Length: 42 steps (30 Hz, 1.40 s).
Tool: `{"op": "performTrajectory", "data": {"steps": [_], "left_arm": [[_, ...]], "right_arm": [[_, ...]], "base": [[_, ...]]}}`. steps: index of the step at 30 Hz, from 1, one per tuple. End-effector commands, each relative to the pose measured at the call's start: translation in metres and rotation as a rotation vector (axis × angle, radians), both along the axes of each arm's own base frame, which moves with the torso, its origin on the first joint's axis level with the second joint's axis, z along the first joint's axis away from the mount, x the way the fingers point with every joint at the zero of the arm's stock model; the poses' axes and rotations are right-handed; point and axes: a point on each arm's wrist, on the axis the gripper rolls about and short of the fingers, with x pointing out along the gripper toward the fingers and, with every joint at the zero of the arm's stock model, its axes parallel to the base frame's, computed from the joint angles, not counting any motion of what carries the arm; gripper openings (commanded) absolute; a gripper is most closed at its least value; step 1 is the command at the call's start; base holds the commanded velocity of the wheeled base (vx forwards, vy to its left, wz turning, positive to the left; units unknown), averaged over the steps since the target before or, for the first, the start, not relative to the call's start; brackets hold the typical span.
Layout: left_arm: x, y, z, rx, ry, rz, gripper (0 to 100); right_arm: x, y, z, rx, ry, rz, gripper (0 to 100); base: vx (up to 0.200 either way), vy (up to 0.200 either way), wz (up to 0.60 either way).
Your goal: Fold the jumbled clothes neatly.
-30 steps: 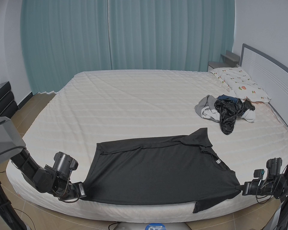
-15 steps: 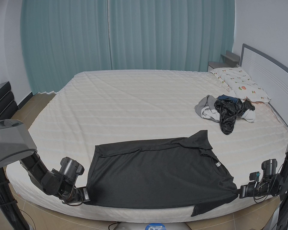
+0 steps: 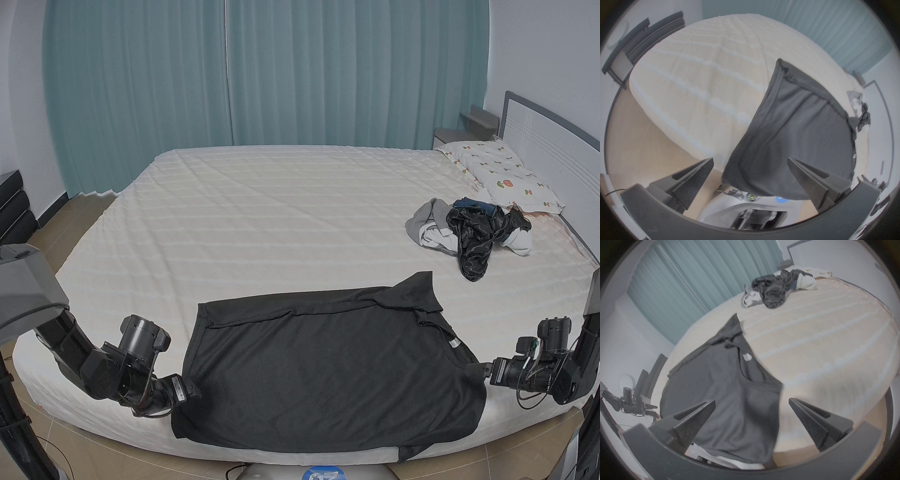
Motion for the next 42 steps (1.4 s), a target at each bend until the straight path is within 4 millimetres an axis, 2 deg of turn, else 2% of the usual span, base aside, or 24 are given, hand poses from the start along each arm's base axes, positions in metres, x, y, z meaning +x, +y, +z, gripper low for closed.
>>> {"op": "performTrajectory", "data": {"steps": [1,6,11,15,24,28,39,42], "left_arm": [[0.008,0.001,0.018,-0.056,-0.073,0.029,100],[0.019,0.007,0.019,-0.063,-0.090,0.060,100],[0.024,0.007,0.018,-0.132,-0.076,0.079,100],[0.023,0.007,0.018,-0.141,-0.070,0.073,100],[0.033,0.004,0.025,-0.172,-0.171,0.084,100],[0.050,0.001,0.028,-0.196,-0.217,0.099,100],[0.125,-0.015,-0.018,-0.186,-0.222,0.113,100],[0.135,-0.018,-0.024,-0.188,-0.228,0.111,100]], "right_arm": [[0.017,0.012,0.008,0.009,-0.064,-0.012,100],[0.033,0.025,0.014,0.037,-0.100,-0.039,100],[0.043,0.035,0.012,0.047,-0.108,-0.033,100],[0.044,0.039,0.010,0.051,-0.100,-0.020,100],[0.046,0.040,0.008,0.074,-0.093,-0.034,100],[0.046,0.041,0.008,0.079,-0.092,-0.036,100],[0.048,0.044,0.008,0.121,-0.085,-0.074,100],[0.049,0.044,0.007,0.116,-0.084,-0.080,100]], "base": [[0.000,0.000,0.00],[0.000,0.000,0.00],[0.200,0.000,0.00],[0.200,0.000,0.00],[0.000,0.000,0.00],[0.000,0.000,0.00],[0.000,0.000,0.00],[0.000,0.000,0.00]]}}
